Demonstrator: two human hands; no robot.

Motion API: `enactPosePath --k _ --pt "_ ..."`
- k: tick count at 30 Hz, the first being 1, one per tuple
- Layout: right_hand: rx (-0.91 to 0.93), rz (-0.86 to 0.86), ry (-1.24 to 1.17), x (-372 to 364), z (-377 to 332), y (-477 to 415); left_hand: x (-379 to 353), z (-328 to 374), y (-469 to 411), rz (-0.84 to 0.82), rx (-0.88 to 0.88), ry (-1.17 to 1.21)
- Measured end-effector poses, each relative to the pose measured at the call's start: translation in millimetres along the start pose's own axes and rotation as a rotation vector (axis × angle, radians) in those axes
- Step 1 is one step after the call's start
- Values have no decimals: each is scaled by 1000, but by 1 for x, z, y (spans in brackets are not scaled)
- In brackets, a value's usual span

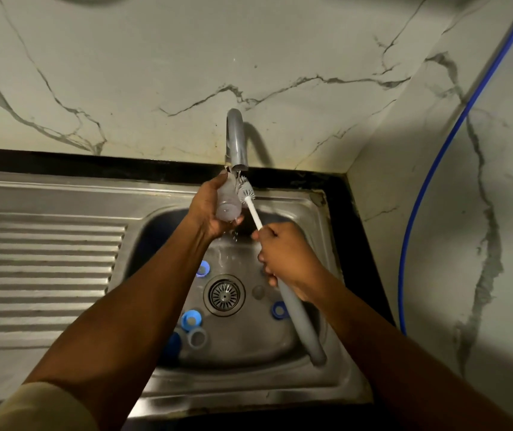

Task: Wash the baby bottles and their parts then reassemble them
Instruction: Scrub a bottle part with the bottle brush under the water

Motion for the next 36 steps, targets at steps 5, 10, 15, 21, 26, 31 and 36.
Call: enactPosePath --k 5,10,15,21,26,31,36 --pt "-11 -34 18 -6 -8 -3 11 -6 -6 117 -33 109" --pt "20 24 82 -8 -14 -4 3 -1 0 1 -49 24" --pt "35 -27 109 -9 -11 2 4 3 5 6 -20 95" --pt "-17 61 1 -2 -4 -14 -8 -7 13 -46 6 100" --pt "13 -32 62 -14 3 5 -4 8 17 -102 -11 92" --pt "-31 77 -69 -1 -12 -22 -13 -10 15 -53 52 15" --pt "57 29 25 -33 7 8 11 -13 -6 193 30 267"
Point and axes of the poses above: each hand's wrist, its own y-axis away from the middle knuckle, its own x-axis out of the back of the hand, z = x × y, the point moved 6 cm from there along -y, towards the middle knuckle, and after that the axes turned 3 degrees about z, right-handed, at the moved point
